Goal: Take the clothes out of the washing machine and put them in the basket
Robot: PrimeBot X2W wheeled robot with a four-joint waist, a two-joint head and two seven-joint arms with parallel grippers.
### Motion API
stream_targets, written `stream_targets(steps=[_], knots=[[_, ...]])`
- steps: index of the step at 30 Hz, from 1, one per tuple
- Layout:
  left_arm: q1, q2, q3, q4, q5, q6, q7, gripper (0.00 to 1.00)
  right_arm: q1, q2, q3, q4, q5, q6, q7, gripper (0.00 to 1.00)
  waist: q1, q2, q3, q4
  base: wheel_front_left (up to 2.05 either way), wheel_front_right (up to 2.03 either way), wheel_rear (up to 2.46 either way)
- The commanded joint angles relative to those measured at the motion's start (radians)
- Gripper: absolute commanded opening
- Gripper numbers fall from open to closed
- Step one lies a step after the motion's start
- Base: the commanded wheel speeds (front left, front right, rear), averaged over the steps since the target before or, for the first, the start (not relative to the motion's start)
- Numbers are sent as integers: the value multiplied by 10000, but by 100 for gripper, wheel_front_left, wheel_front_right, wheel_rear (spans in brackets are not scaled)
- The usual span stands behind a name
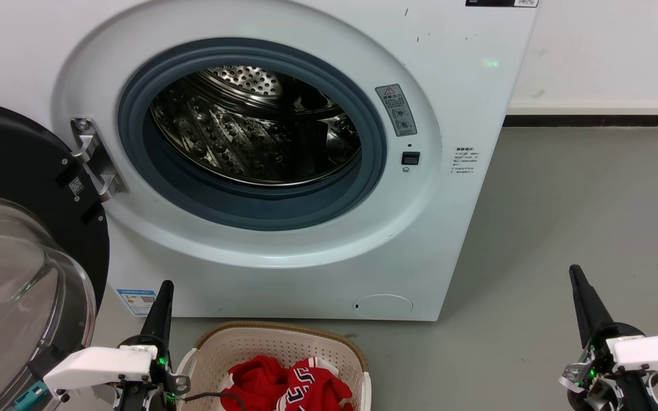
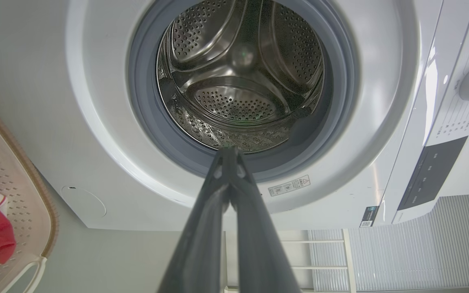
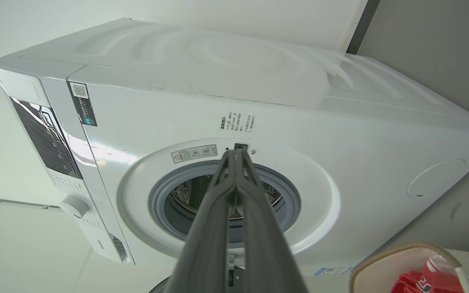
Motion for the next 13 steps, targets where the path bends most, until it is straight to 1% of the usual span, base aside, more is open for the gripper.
stream_targets(steps=[1,13], knots=[[-212,-15,35,12,-216,-54,76,0,-225,-46,0,14,239,-2,72,0,0,0,6,-1,0,0,0],[-350,-23,157,107,-1165,-165,290,0,-412,-48,0,163,1202,-3,302,0,0,0,58,-6,0,0,0]])
